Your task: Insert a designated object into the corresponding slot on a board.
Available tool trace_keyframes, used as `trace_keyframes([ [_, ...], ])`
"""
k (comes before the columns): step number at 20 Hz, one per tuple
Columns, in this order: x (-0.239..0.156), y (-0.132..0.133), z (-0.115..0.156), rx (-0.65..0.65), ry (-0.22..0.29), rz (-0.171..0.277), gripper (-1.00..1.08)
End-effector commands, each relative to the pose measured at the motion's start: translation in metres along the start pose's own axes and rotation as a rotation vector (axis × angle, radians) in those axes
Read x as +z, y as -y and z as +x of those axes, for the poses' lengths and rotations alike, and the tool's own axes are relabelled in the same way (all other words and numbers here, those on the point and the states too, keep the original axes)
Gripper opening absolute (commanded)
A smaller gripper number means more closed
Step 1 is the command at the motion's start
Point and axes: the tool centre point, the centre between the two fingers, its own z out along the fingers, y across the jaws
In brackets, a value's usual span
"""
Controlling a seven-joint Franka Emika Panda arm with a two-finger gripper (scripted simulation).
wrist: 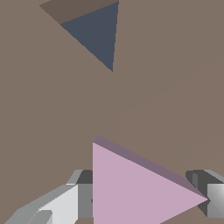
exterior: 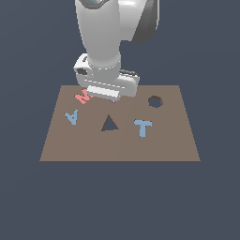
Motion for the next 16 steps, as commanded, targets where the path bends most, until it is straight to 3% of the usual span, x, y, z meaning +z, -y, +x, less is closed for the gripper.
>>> trace_keyframes([
  [1,0.0,0.0,0.0,0.002,0.0,0.0,-1.0],
  [9,0.0,0.005,0.004,0.068,0.0,0.0,-1.0],
  [16,-0.002,0.015,0.013,0.2,0.0,0.0,-1.0],
])
